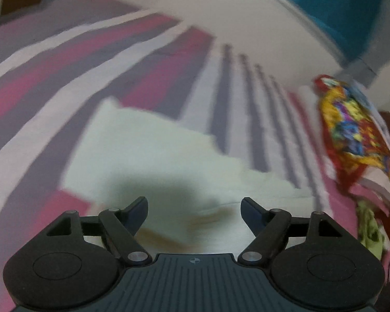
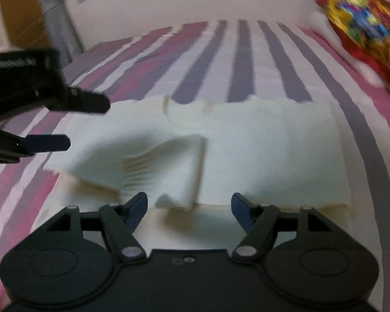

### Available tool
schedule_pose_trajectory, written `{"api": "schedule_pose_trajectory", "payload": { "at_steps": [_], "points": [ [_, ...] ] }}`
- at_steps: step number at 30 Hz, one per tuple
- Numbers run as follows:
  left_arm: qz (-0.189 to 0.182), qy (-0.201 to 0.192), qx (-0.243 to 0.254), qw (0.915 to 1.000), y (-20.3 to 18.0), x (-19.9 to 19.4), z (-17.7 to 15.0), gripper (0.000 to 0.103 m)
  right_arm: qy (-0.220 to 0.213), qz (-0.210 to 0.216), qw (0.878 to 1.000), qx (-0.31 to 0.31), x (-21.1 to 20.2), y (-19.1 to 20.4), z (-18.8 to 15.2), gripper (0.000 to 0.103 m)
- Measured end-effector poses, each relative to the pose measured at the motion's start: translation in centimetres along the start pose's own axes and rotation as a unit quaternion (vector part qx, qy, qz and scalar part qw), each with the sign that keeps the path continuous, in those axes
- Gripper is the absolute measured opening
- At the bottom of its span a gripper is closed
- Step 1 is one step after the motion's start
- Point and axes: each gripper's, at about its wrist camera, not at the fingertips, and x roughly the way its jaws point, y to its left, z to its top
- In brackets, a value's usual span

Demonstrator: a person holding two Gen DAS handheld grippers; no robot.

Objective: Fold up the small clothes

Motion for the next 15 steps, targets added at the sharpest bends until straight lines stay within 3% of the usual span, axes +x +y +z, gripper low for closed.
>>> {"api": "schedule_pose_trajectory", "payload": {
  "at_steps": [6,11,12,15],
  "points": [
    [0.025,0.005,-0.053,0.9982,5.1,-0.1,-1.1,0.078,-0.014,0.006,0.996,-0.091,1.0,4.7,-0.5,0.064],
    [0.026,0.006,-0.047,0.9986,5.5,0.3,-1.6,0.078,-0.013,-0.048,0.980,-0.192,3.5,7.5,-1.0,0.055],
    [0.024,0.005,-0.049,0.9985,5.5,0.4,-1.6,0.078,-0.004,-0.050,0.979,-0.198,4.0,7.4,-1.2,0.041],
    [0.023,0.005,-0.048,0.9986,5.2,0.7,-1.6,0.078,0.000,-0.019,0.990,-0.143,3.7,5.6,-0.4,0.020]
  ]
}}
